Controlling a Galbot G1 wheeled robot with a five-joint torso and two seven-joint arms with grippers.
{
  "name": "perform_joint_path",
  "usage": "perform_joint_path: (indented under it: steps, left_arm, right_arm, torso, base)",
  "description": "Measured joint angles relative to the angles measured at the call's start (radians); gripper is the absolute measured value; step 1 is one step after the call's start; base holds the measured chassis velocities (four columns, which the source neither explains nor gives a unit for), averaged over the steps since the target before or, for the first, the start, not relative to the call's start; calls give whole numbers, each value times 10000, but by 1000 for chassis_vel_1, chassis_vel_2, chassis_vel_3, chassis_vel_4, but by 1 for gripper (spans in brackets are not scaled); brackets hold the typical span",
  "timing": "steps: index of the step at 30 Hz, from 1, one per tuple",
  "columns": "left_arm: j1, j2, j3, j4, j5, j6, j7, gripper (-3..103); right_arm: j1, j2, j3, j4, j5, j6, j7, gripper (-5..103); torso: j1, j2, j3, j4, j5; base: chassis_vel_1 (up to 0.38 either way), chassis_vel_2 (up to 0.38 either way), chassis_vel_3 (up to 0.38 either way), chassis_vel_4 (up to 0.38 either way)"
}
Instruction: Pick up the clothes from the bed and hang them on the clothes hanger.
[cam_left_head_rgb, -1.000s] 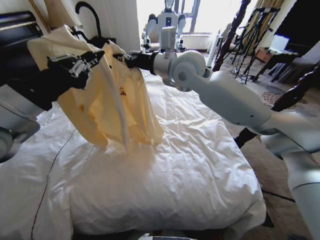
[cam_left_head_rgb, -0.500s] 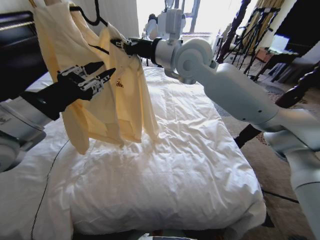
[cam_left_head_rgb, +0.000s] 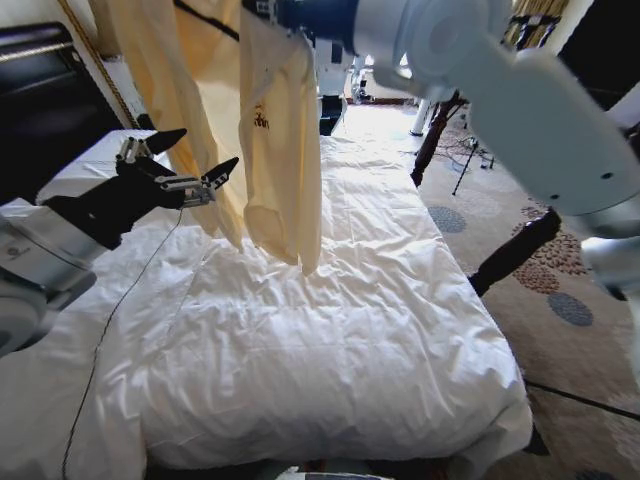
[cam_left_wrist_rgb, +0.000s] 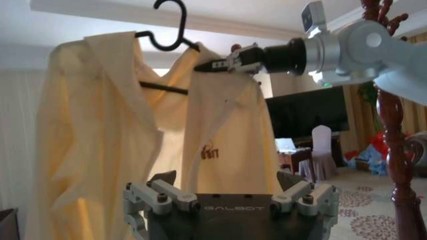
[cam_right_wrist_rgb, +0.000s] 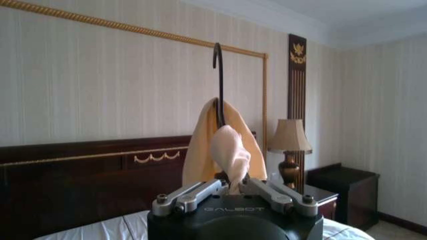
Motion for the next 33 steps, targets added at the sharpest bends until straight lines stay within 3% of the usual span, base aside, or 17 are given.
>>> perform_joint_path:
  steps: [6,9,11,14,15,19,20,23,24,25,28,29,31,32,33]
  left_arm:
    - [385,-448,-19,5,547,-257,-1,100]
    - [658,-898,-132,-28,817,-457,-33,100]
    - [706,-1029,-169,-51,855,-498,-70,100]
    - [829,-1614,-264,-213,913,-665,-745,100]
    - [829,-1614,-264,-213,913,-665,-745,100]
    - [1027,-2149,-620,-319,680,-732,-2124,100]
    - [1027,-2149,-620,-319,680,-732,-2124,100]
    - [1326,-2474,-1044,-366,565,-749,-2378,100]
    - [1436,-2572,-1138,-406,561,-759,-2382,100]
    - [1436,-2572,-1138,-406,561,-759,-2382,100]
    - [1796,-2914,-1347,-445,585,-767,-2373,100]
    - [1796,-2914,-1347,-445,585,-767,-2373,100]
    - [2019,-3094,-1460,-445,600,-767,-2352,100]
    - [2019,-3094,-1460,-445,600,-767,-2352,100]
    - [2096,-3147,-1519,-446,600,-767,-2342,100]
  right_arm:
    - [876,-941,-372,142,534,-872,28,0]
    - [1272,-1726,-253,660,1298,-1688,865,0]
    - [1351,-1952,-194,830,1560,-1853,1126,0]
    - [1547,-3067,-21,1661,2556,-2209,2270,0]
    - [1547,-3067,-21,1661,2556,-2209,2270,0]
    - [1613,-4828,-57,2839,3192,-2235,3362,0]
    - [1613,-4828,-57,2839,3192,-2235,3362,0]
    - [1098,-6532,461,3876,3678,-2234,3932,0]
    - [876,-7122,638,4152,3828,-2234,3961,0]
    - [876,-7122,638,4152,3828,-2234,3961,0]
    - [-119,-9093,1305,4791,3917,-2229,3347,0]
    - [-119,-9093,1305,4791,3917,-2229,3347,0]
    - [-895,-10659,1783,5122,3852,-2223,2602,0]
    - [-895,-10659,1783,5122,3852,-2223,2602,0]
    - [-1074,-11317,1882,5182,3796,-2223,2243,0]
  torso:
    - [0,0,0,1,-1]
    - [0,0,0,-1,1]
    - [0,0,-1,0,0]
    - [-1,1,-1,-2,0]
    - [-1,1,-1,-2,0]
    - [0,0,-1,1,2]
    - [0,0,-1,1,2]
    - [-1,0,-2,1,4]
    - [-1,1,-2,-1,6]
    - [-1,1,-2,-1,6]
    - [-2,1,-2,2,8]
    - [-2,1,-2,2,8]
    - [0,0,-1,-2,8]
    - [0,0,-1,-2,8]
    - [-1,1,-2,-7,5]
  base:
    - [0,0,0,0]
    - [0,0,0,0]
    - [0,0,0,0]
    - [0,0,0,0]
    - [0,0,0,0]
    - [0,0,0,0]
    - [0,0,0,0]
    - [0,0,0,0]
    - [0,0,0,0]
    - [0,0,0,0]
    - [0,0,0,0]
    - [0,0,0,0]
    - [0,0,0,0]
    - [0,0,0,0]
    - [0,0,0,0]
